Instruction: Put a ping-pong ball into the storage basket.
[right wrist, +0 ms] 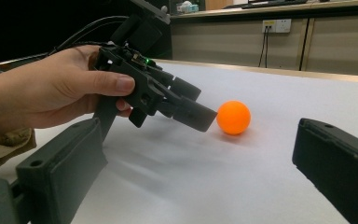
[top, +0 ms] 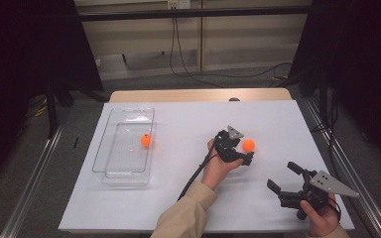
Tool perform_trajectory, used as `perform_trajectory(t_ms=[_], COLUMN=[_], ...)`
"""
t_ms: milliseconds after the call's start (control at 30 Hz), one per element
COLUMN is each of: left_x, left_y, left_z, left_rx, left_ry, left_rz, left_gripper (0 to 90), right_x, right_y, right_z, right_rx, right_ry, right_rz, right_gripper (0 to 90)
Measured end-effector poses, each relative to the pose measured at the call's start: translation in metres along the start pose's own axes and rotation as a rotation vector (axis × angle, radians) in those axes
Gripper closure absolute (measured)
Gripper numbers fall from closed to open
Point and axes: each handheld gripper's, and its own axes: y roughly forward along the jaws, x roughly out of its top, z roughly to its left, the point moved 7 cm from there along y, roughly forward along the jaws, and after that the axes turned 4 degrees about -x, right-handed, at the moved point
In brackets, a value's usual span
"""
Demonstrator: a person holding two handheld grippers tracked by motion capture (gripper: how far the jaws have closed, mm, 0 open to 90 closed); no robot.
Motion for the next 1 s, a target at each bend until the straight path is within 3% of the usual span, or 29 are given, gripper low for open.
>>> perform_trajectory(t_ms=[333, 1000], left_x=[0.0, 0.008], left_y=[0.008, 0.018], left_z=[-0.003, -0.003], left_rx=[-0.001, -0.004], left_ry=[0.015, 0.005], left_rz=[0.016, 0.015], left_gripper=[8.3, 14.1], right_x=[0.0, 0.0], right_y=[0.0, 0.0], right_z=[0.0, 0.0], right_rx=[0.001, 0.006], right_ry=[-0.001, -0.005], right_rz=[0.0, 0.0], right_gripper=[1.6, 1.6])
